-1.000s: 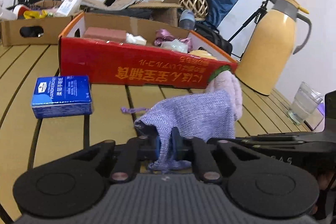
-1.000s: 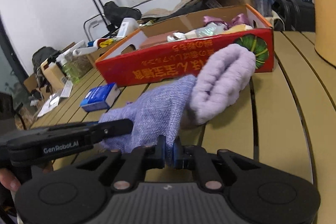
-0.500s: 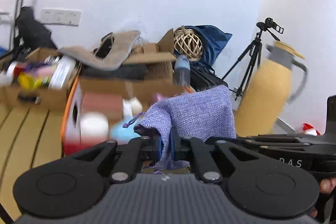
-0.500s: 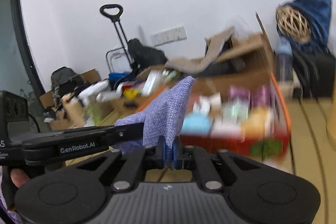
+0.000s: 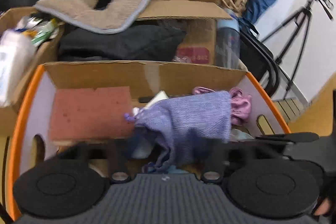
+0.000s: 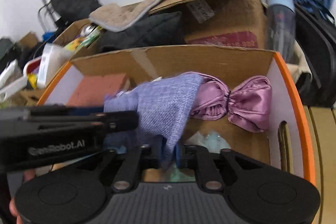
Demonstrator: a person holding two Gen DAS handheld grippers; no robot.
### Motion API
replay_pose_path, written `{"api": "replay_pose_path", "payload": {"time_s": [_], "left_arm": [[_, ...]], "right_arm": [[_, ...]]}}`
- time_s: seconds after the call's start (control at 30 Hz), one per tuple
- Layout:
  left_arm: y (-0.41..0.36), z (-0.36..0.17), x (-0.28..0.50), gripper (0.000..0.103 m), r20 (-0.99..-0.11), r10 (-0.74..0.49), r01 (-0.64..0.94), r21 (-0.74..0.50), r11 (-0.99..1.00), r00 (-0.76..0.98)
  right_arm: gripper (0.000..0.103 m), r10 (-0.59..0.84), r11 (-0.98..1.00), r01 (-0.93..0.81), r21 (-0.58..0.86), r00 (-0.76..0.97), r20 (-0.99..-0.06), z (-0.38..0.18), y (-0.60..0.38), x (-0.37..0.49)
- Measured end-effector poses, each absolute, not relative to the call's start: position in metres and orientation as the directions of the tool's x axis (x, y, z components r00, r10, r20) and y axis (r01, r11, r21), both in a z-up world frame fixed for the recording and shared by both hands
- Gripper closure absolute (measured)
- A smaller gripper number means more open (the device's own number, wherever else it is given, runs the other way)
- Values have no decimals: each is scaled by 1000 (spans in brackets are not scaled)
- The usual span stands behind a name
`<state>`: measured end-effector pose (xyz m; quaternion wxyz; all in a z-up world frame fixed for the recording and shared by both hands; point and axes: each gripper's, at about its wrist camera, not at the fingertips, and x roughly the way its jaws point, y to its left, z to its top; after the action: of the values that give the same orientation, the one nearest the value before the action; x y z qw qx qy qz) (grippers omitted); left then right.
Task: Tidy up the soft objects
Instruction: 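Carry the lavender glove into the box and open both grippers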
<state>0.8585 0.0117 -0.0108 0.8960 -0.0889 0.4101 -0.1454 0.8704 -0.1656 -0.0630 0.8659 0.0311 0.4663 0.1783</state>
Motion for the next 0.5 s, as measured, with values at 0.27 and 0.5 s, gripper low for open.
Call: {"api": "replay_pose_path", "payload": {"time_s": [0.27, 0.5], "left_arm": [[26, 64, 793, 39, -642, -330, 225, -242, 944, 692], [59, 169, 658, 26, -485, -261, 222, -139, 965, 834]], "right_arm": [[51, 335, 929, -332, 164, 565, -754, 14, -173, 818], [41, 302, 943, -319, 94, 702, -644, 125, -210, 719]]}}
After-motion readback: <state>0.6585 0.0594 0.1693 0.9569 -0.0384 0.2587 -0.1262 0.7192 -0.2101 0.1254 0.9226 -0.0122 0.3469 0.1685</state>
